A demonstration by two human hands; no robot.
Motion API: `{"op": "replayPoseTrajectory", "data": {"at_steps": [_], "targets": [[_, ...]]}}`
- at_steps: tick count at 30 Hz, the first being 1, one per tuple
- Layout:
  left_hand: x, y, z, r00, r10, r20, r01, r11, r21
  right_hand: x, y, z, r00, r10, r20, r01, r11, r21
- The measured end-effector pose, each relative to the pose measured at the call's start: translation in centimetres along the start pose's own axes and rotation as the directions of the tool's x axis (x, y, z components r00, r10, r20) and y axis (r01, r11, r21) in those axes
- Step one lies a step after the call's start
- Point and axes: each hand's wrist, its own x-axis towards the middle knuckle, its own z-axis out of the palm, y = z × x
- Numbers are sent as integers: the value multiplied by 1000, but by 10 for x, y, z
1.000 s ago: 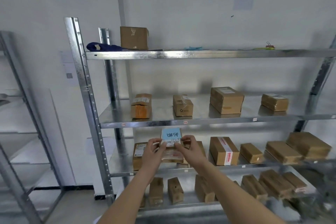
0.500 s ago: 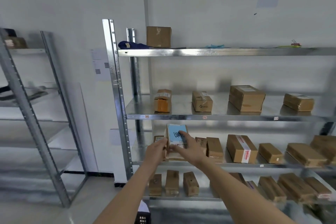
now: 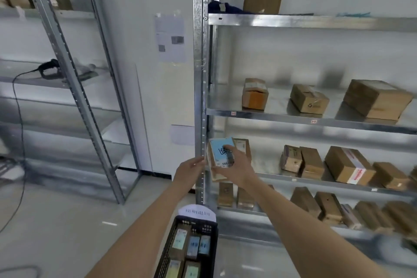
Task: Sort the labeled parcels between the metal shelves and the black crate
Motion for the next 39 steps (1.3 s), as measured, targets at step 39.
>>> {"op": "replayPoseTrajectory", "data": {"at_steps": [39], "targets": [[311,-717,78,884,-418,207,170,703,691,180,557,506,771,598,219,-592,800,-103]]}}
